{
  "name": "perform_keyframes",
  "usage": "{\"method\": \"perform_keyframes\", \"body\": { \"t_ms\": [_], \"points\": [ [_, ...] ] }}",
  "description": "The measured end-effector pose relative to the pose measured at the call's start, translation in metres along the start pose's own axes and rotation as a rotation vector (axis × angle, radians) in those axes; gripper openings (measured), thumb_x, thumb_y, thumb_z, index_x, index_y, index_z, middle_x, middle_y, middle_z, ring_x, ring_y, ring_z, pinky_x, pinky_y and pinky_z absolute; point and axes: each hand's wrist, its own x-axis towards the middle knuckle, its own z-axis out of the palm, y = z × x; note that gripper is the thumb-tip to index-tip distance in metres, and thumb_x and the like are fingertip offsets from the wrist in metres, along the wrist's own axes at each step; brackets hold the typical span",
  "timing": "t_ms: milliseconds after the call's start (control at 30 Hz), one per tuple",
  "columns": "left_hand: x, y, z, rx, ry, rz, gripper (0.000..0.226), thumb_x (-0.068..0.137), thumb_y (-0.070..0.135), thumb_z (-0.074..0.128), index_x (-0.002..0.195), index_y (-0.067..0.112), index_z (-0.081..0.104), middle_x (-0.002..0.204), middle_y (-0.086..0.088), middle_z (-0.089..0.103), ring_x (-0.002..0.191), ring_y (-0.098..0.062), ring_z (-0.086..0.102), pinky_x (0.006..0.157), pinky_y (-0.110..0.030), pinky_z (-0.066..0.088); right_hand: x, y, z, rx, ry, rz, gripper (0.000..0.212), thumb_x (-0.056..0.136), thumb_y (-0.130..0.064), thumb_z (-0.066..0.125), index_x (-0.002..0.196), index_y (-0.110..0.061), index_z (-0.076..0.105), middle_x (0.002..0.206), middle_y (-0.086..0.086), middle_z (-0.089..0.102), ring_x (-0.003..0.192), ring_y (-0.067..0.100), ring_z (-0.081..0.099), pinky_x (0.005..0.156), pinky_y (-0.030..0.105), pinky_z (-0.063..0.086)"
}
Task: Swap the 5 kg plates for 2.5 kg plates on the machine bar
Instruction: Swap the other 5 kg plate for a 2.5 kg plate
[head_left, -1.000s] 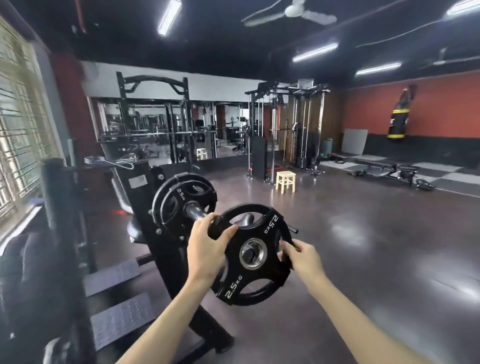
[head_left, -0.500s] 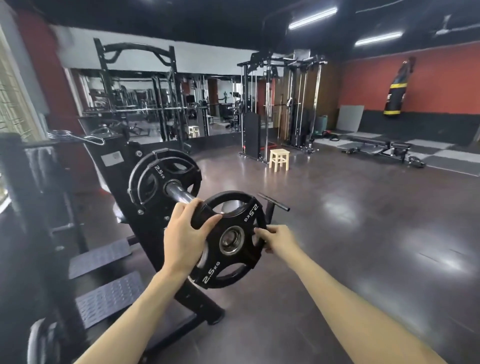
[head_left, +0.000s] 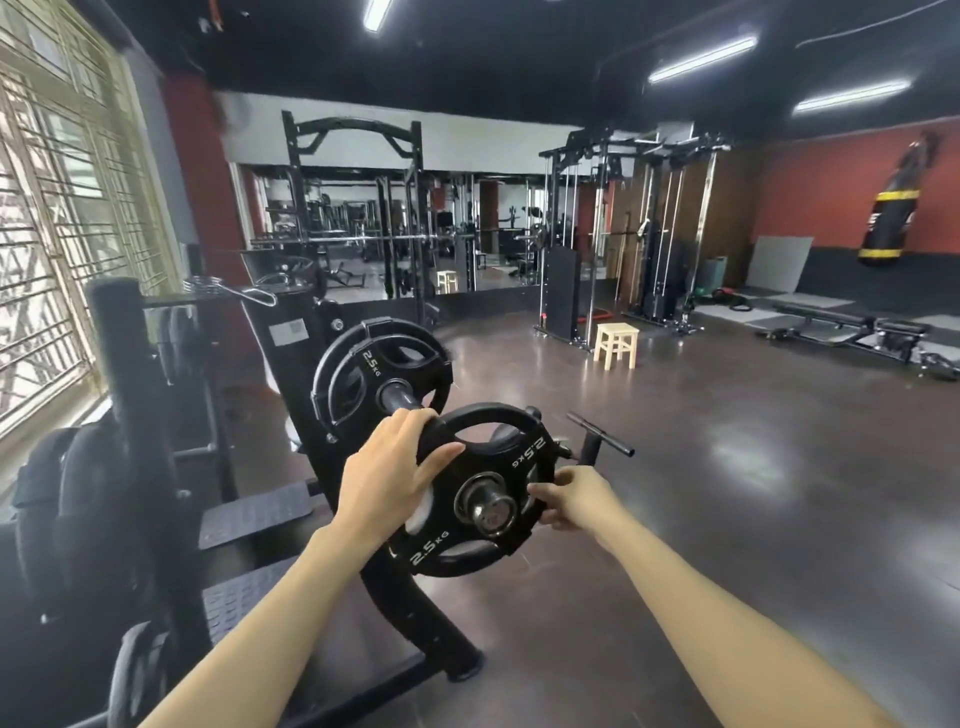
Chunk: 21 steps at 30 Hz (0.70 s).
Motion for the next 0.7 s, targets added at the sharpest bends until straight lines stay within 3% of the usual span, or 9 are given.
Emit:
{"method": "perform_keyframes", "body": {
  "t_ms": [133,200,333,500,567,700],
  "points": [
    [0.014,-0.020,0.004,0.058,-0.019,-0.018,0.063,0.088,0.071,0.035,0.121,0.021,0.055,0.116,0.007,0.054,0.109,-0.015,0.050,0.076,-0.030,0.042,0.022,-0.013,0.004,-0.061,-0.045,-0.029,0.020,0.083,-0.025,0.080,0.075,-0.018,0.064,0.078,0.009,0.075,0.056,0.022,0.068,0.055,0.030,0.051],
    [0.022,-0.033,0.009,0.073,0.020,-0.019,0.065,0.089,0.071,0.040,0.129,0.022,0.053,0.127,0.003,0.055,0.117,-0.020,0.050,0.087,-0.036,0.047,0.034,-0.020,0.007,-0.126,-0.042,-0.046,0.021,0.082,-0.032,0.081,0.075,-0.018,0.066,0.077,0.007,0.075,0.061,0.025,0.071,0.054,0.031,0.053],
    [0.040,-0.053,0.017,0.081,0.057,-0.051,0.082,0.087,0.073,0.042,0.152,0.024,0.033,0.153,0.000,0.037,0.140,-0.021,0.033,0.110,-0.045,0.037,0.058,-0.038,0.014,-0.317,-0.076,-0.055,0.028,0.078,-0.045,0.080,0.079,-0.018,0.070,0.075,0.005,0.073,0.065,0.023,0.067,0.069,0.038,0.060],
    [0.065,-0.081,0.031,0.094,0.111,-0.056,0.090,0.086,0.079,0.037,0.154,0.020,0.028,0.157,-0.006,0.031,0.144,-0.027,0.030,0.113,-0.048,0.035,0.093,-0.056,0.025,-0.436,-0.206,-0.073,0.029,0.081,-0.045,0.079,0.092,-0.019,0.075,0.083,0.003,0.079,0.082,0.024,0.076,0.086,0.043,0.061],
    [0.075,-0.092,0.037,0.091,0.140,-0.051,0.089,0.086,0.077,0.037,0.153,0.019,0.030,0.156,-0.007,0.033,0.142,-0.028,0.032,0.113,-0.048,0.035,0.105,-0.064,0.029,-0.434,-0.265,-0.082,0.019,0.085,-0.039,0.078,0.086,-0.021,0.074,0.082,0.003,0.080,0.075,0.018,0.076,0.083,0.038,0.060],
    [0.091,-0.112,0.046,0.089,0.185,-0.070,0.086,0.086,0.075,0.040,0.151,0.019,0.032,0.156,-0.008,0.034,0.142,-0.029,0.033,0.113,-0.049,0.036,0.132,-0.078,0.040,-0.466,-0.287,-0.091,0.015,0.087,-0.028,0.077,0.078,-0.019,0.069,0.066,-0.001,0.075,0.061,0.016,0.072,0.058,0.020,0.056]
  ]
}}
